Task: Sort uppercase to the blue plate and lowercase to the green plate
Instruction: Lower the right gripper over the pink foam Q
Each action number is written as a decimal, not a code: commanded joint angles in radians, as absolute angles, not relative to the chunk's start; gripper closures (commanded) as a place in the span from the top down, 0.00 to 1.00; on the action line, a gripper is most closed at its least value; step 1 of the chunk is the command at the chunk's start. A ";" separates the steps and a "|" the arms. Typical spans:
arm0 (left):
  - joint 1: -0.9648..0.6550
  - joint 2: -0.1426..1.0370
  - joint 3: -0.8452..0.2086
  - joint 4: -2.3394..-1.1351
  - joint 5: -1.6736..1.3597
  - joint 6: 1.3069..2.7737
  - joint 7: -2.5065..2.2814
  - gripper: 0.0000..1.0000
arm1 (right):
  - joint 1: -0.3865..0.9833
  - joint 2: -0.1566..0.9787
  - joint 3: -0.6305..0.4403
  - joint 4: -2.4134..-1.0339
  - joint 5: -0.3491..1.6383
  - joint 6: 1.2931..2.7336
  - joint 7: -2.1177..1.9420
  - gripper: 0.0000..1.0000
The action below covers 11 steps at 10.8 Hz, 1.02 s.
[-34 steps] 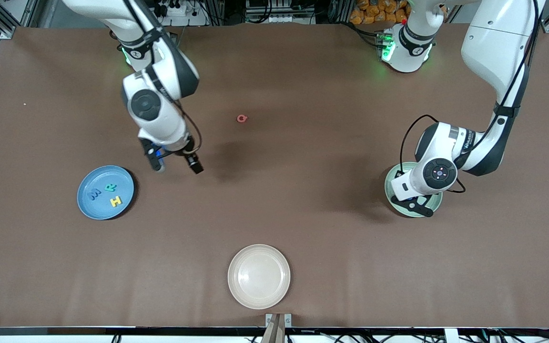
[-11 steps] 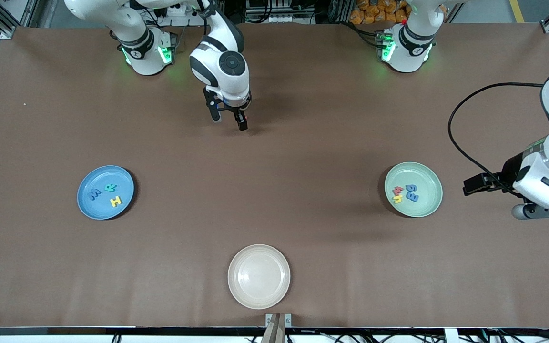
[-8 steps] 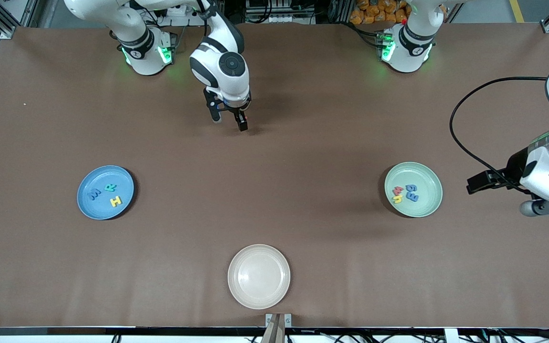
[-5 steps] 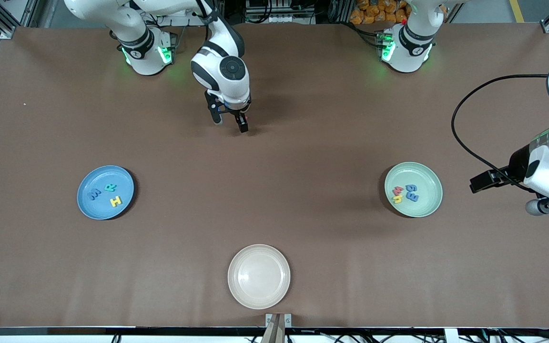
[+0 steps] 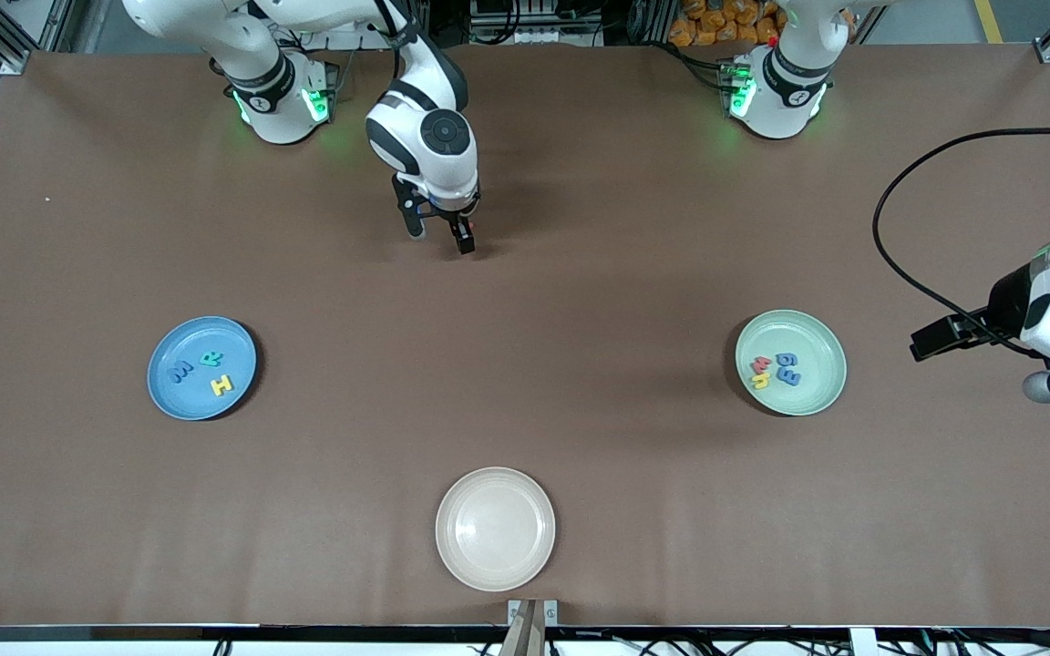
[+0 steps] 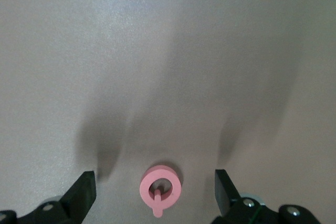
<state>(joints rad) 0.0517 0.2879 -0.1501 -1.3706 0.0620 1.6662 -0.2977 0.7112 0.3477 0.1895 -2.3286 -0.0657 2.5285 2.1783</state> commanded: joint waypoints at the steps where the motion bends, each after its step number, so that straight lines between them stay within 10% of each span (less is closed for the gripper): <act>1: 0.054 0.276 -0.153 -1.353 0.057 1.620 -0.290 1.00 | 0.721 0.341 0.189 -2.341 -0.091 2.546 2.230 1.00; 11: 0.066 0.262 -0.150 -1.305 0.006 1.526 -0.291 1.00 | 0.741 0.357 0.187 -2.349 -0.095 2.571 2.266 1.00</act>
<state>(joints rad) 0.0526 0.2810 -0.1516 -1.3089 0.0367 1.5474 -0.2976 0.7327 0.3519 0.1895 -2.3399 -0.0690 2.5430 2.2246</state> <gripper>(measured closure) 0.000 0.000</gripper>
